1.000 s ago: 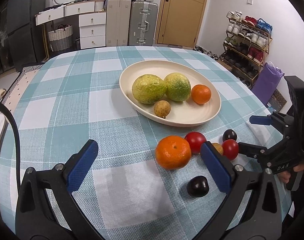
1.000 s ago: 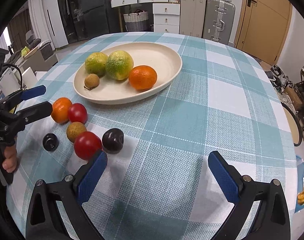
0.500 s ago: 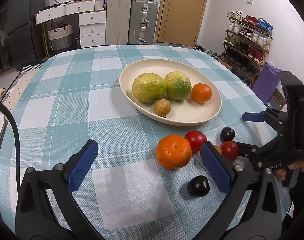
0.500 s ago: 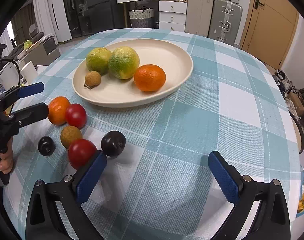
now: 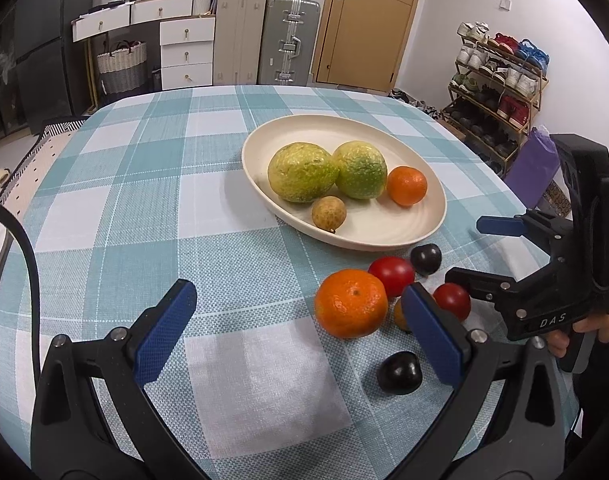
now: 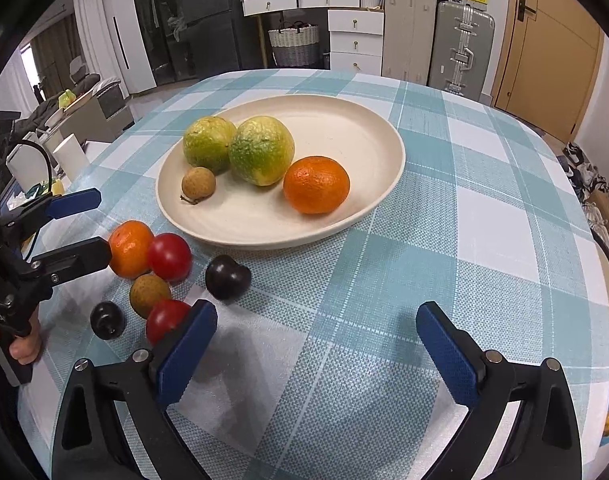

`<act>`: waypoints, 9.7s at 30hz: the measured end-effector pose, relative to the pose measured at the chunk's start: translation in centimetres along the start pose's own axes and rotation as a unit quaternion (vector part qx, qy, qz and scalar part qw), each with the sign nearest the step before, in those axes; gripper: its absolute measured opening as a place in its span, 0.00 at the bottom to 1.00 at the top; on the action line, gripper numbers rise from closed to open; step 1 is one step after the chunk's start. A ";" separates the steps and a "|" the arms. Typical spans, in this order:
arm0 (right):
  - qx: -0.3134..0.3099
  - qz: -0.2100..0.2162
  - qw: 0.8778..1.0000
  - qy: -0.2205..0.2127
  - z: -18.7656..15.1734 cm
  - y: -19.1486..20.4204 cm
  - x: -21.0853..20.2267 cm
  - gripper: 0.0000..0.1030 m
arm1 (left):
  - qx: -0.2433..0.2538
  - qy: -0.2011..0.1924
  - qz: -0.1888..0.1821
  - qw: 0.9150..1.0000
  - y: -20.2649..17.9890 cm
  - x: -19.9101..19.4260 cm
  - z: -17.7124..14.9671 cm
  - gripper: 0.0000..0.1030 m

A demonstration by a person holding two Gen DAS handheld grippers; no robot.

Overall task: Organize fruits
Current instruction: 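Move the right tool to the red tomato and grasp it, then grasp the orange with the left tool while the right tool lifts the tomato, then carry the tomato and orange onto the plate and open both tools, then withdraw both open tools from the plate toward the remaining fruits, then grasp the brown kiwi with the right tool and lift it, then grasp the dark plum with the left tool while the right tool holds the kiwi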

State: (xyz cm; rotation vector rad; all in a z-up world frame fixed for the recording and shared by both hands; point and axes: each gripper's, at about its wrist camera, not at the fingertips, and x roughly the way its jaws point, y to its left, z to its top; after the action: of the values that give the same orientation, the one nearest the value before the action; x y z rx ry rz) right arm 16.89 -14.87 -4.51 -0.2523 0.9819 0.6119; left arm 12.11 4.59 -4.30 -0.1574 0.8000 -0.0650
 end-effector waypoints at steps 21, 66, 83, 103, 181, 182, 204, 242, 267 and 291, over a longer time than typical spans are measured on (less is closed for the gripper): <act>0.029 0.088 0.995 -0.018 -2.3 2.3 -3.1 0.77 | -0.008 -0.001 -0.002 1.000 0.2 0.1 0.0 0.99; -0.017 0.088 0.995 -0.037 -2.0 3.7 -3.4 0.30 | 0.006 0.051 -0.071 0.996 -0.9 2.0 -0.2 0.44; 0.003 0.075 0.996 -0.057 -1.4 2.2 -4.0 0.30 | 0.027 0.001 -0.067 0.997 -1.7 -0.6 0.6 0.36; 0.028 0.072 0.992 -0.095 2.0 0.2 -5.2 0.30 | 0.028 -0.031 -0.076 0.996 -3.2 -0.8 3.8 0.36; 0.048 -0.001 0.995 -0.083 -0.2 -1.0 -5.8 1.00 | 0.027 -0.070 0.009 0.997 -2.9 -4.9 1.2 0.99; 0.048 -0.001 0.995 -0.083 -0.3 -0.9 -5.9 1.00 | 0.026 -0.069 0.010 0.997 -2.8 -4.9 1.1 0.99; 0.031 0.012 0.998 -0.052 -1.8 1.1 -4.9 1.00 | 0.033 -0.027 -0.004 0.999 -2.7 -4.5 -2.0 0.99; -0.027 0.069 0.997 -0.009 -1.2 5.9 -1.3 0.74 | 0.000 -0.017 0.012 1.000 0.2 -4.2 -2.6 0.99; -0.054 0.097 0.994 -0.006 -1.1 7.6 -0.9 0.29 | 0.009 -0.008 0.006 1.000 -0.2 -3.7 -2.9 0.99; -0.002 0.083 0.996 -0.044 -2.0 3.4 -3.9 0.28 | 0.102 0.063 -0.048 0.992 -5.6 -1.2 -4.4 0.51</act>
State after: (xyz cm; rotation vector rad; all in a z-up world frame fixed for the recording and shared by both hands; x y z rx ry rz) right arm 11.91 -14.52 -2.11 -0.1472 0.9223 0.7707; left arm 8.18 -1.34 -5.55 0.0016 0.9053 -0.2477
